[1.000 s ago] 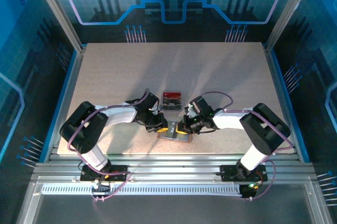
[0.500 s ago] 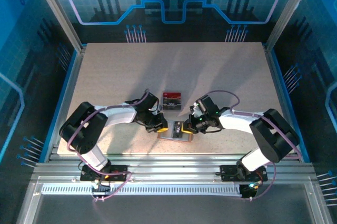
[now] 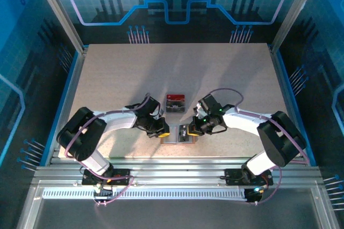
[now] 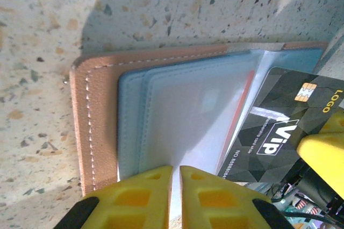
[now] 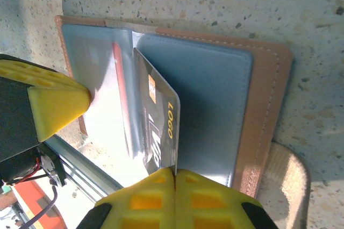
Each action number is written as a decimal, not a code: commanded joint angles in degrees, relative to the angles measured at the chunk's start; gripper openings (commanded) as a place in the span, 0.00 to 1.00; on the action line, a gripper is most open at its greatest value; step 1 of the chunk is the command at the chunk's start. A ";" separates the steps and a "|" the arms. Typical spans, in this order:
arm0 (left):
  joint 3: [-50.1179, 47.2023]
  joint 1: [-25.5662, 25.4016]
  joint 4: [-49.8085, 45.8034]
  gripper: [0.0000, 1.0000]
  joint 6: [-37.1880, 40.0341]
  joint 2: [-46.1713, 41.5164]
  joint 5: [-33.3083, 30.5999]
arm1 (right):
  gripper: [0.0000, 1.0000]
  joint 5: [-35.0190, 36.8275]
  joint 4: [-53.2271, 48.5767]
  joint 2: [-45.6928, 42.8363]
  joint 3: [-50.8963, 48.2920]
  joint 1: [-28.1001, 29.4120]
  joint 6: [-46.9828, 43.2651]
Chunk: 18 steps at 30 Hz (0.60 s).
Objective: Take the credit cards out of the card holder
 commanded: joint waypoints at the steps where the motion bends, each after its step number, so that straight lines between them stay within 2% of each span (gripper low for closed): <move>1: -1.14 -0.39 -2.36 0.13 -1.22 -0.95 -1.58 | 0.00 0.76 -3.01 -0.34 1.31 -0.52 -1.52; 7: -0.45 -0.45 -2.09 0.13 -1.26 -0.69 -1.30 | 0.00 -0.47 -1.13 2.55 3.22 1.54 -0.67; 12: -0.30 -0.44 -2.01 0.13 -1.12 -0.78 -1.30 | 0.12 -0.90 0.82 4.03 4.37 2.95 1.16; 18: -0.24 -0.39 -1.83 0.13 -1.03 -0.78 -1.15 | 0.18 0.68 0.42 2.52 4.07 3.62 2.43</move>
